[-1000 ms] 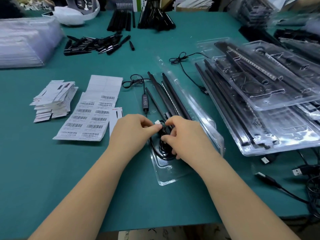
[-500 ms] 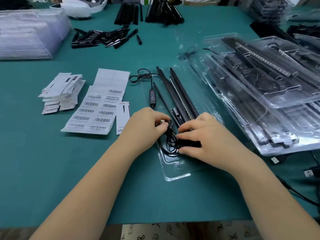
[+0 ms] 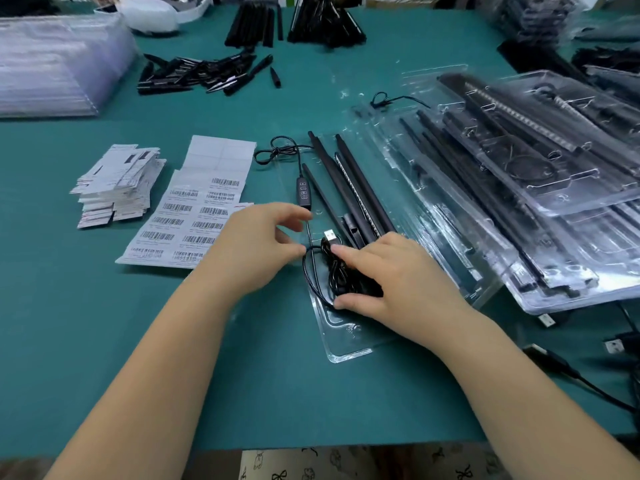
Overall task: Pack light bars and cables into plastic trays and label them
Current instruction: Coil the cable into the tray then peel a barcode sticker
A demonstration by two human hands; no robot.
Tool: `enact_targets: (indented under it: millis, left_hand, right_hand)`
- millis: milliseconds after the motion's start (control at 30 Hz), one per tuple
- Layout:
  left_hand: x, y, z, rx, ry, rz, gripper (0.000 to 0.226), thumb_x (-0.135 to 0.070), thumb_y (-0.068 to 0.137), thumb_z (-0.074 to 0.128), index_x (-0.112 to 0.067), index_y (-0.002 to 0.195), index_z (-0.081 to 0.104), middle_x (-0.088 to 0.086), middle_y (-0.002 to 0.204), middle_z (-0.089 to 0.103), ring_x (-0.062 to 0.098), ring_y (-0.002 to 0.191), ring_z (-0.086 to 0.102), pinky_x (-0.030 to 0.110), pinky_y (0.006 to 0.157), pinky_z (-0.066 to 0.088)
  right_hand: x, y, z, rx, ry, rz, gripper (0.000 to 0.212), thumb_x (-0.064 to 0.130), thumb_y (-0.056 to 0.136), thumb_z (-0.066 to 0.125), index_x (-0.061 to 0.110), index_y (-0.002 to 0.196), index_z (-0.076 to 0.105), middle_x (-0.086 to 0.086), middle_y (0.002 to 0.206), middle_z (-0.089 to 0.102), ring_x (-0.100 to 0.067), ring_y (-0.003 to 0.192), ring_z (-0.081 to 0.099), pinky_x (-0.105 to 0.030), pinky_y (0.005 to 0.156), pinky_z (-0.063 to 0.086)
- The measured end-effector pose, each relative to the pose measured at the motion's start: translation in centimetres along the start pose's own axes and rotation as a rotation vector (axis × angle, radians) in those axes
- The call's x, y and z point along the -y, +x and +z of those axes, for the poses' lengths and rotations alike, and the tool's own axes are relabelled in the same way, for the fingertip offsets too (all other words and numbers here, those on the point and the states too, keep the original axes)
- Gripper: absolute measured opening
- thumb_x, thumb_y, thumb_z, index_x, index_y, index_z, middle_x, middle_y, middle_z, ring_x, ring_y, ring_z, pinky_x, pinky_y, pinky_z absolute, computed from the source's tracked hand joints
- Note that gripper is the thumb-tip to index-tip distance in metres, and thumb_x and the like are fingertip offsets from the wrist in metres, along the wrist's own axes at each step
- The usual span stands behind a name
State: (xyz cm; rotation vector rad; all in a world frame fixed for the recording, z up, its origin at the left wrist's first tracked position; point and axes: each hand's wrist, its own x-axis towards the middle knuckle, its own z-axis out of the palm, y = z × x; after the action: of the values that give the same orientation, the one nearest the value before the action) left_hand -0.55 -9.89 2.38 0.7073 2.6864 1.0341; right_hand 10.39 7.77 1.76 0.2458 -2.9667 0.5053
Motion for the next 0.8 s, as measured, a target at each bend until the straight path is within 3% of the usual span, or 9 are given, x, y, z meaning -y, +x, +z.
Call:
enact_targets:
  millis: [200, 300, 467, 667, 733, 800]
  left_hand:
    - [0.6, 0.3, -0.1, 0.034, 0.146, -0.024, 0.029, -0.034, 0.081, 0.074, -0.033, 0.109, 0.070, -0.027, 0.078, 0.058, -0.015, 0.068, 0.048, 0.000, 0.059, 0.032]
    - [0.6, 0.3, 0.3, 0.043, 0.158, -0.018, 0.028, -0.037, 0.081, 0.073, -0.033, 0.108, 0.070, -0.024, 0.078, 0.058, -0.010, 0.071, 0.048, 0.005, 0.061, 0.031]
    - [-0.1, 0.2, 1.1, 0.071, 0.197, 0.021, 0.036, -0.045, 0.077, 0.073, -0.030, 0.109, 0.067, -0.016, 0.082, 0.054, 0.010, 0.084, 0.054, 0.028, 0.081, 0.044]
    - [0.5, 0.5, 0.7, 0.034, 0.167, 0.045, 0.021, -0.031, 0.089, 0.061, -0.036, 0.108, 0.069, -0.016, 0.085, 0.054, 0.004, 0.080, 0.049, 0.027, 0.076, 0.038]
    - [1.1, 1.4, 0.3, -0.054, 0.170, 0.010, 0.029, -0.026, 0.090, 0.060, -0.033, 0.117, 0.064, -0.018, 0.093, 0.058, 0.002, 0.076, 0.048, 0.025, 0.074, 0.034]
    - [1.4, 2.7, 0.0, -0.106, 0.265, 0.025, 0.042, -0.022, 0.091, 0.057, -0.027, 0.132, 0.053, -0.007, 0.117, 0.059, 0.013, 0.093, 0.052, 0.027, 0.084, 0.038]
  right_hand:
    - [0.1, -0.1, 0.1, 0.014, -0.003, 0.009, 0.055, 0.058, 0.073, 0.061, 0.017, 0.109, 0.072, 0.002, 0.096, 0.066, -0.025, 0.092, 0.055, -0.041, 0.084, 0.044]
    - [0.3, -0.4, 0.4, 0.017, -0.012, 0.013, 0.059, 0.058, 0.068, 0.067, 0.013, 0.106, 0.073, -0.004, 0.114, 0.064, -0.030, 0.104, 0.055, -0.045, 0.090, 0.045]
    - [0.0, -0.1, -0.1, 0.087, -0.003, 0.013, 0.063, 0.059, 0.073, 0.067, 0.017, 0.120, 0.065, 0.002, 0.138, 0.052, -0.019, 0.127, 0.043, -0.031, 0.099, 0.024]
    - [-0.2, -0.2, 0.1, 0.060, -0.009, -0.005, 0.060, 0.058, 0.078, 0.062, 0.023, 0.126, 0.059, 0.010, 0.144, 0.043, -0.010, 0.134, 0.031, -0.022, 0.102, 0.013]
    - [-0.1, -0.1, 0.2, 0.060, 0.001, -0.006, 0.058, 0.057, 0.079, 0.062, 0.023, 0.126, 0.058, 0.010, 0.144, 0.043, -0.008, 0.136, 0.027, -0.019, 0.104, 0.009]
    - [0.0, -0.1, 0.1, 0.063, 0.042, -0.011, 0.057, 0.055, 0.081, 0.060, 0.021, 0.127, 0.057, 0.010, 0.145, 0.040, -0.006, 0.140, 0.020, -0.012, 0.106, 0.001]
